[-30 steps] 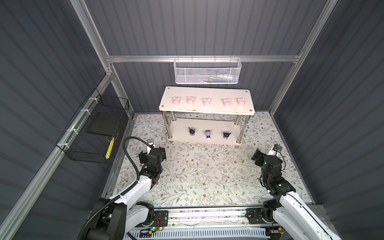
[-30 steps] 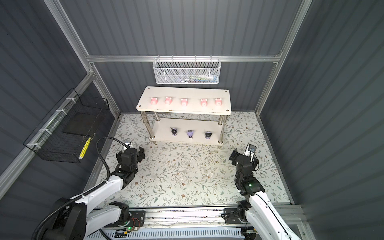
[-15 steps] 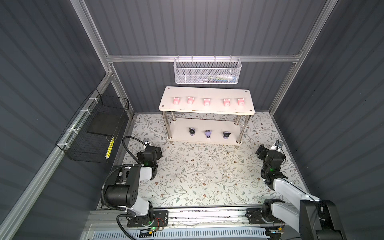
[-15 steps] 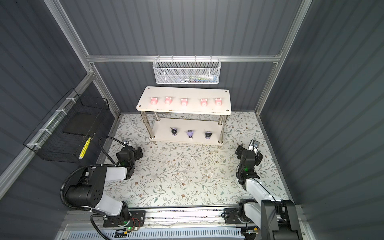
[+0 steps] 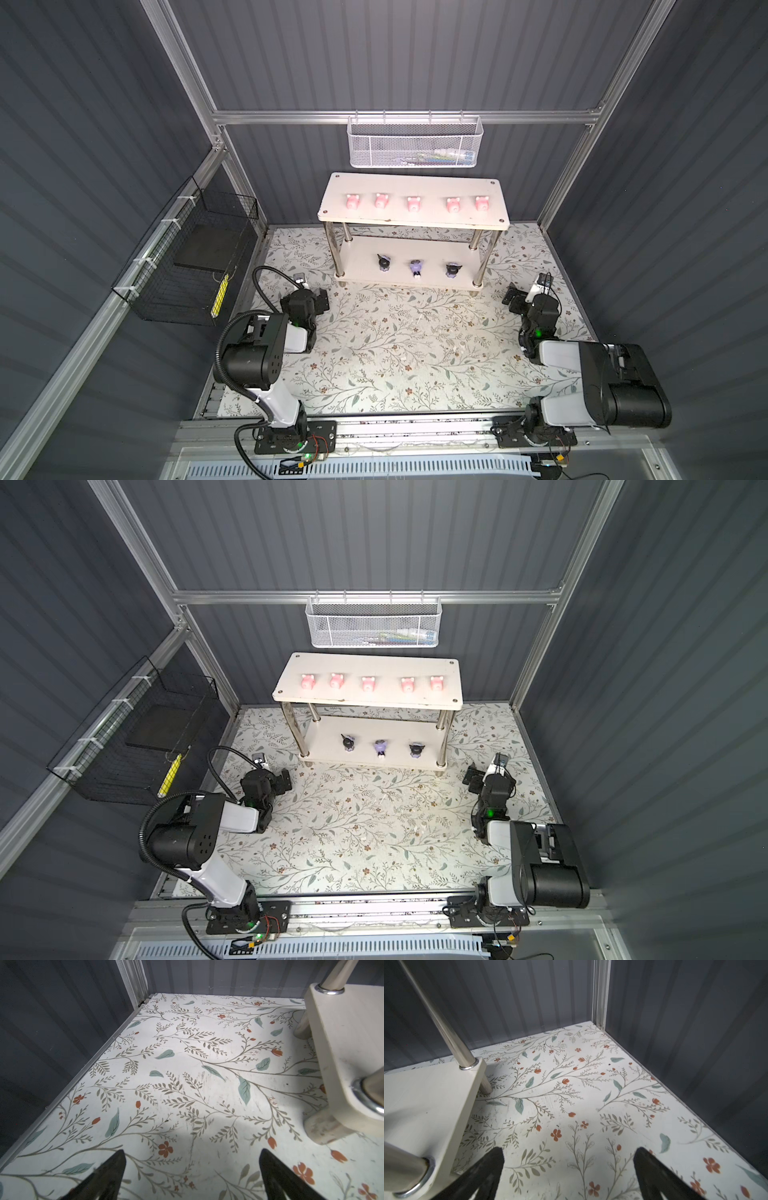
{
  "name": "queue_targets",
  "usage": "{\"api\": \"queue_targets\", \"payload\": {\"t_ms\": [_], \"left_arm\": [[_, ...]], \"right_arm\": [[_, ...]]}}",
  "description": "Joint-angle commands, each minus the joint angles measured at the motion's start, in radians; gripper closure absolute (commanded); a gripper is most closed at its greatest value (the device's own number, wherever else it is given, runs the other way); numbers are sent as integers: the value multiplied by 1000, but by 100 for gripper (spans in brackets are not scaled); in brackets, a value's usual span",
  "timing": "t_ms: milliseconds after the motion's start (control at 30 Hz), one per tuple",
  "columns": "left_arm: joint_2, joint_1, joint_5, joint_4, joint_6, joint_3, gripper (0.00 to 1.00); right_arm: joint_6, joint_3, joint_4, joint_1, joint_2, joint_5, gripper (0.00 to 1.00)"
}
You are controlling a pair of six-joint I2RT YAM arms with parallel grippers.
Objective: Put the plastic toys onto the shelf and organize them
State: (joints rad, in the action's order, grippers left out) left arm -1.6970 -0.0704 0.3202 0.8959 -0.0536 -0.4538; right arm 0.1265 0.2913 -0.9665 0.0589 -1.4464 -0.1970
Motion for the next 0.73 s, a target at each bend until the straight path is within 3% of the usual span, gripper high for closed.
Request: {"api": "queue_targets", "payload": {"t_ms": [0,67,700], "left_arm": [[-13,0,-12,47,21,5,0],[-14,0,-12,48,22,4,0],[-14,-3,-13,43,29,1,0]], "right_arm": [[-12,-10,-51,-2,10,23,1],[-18,-22,-124,-2,-17,21,1],[-18,-17,-97,-2,-9,21,1]]}}
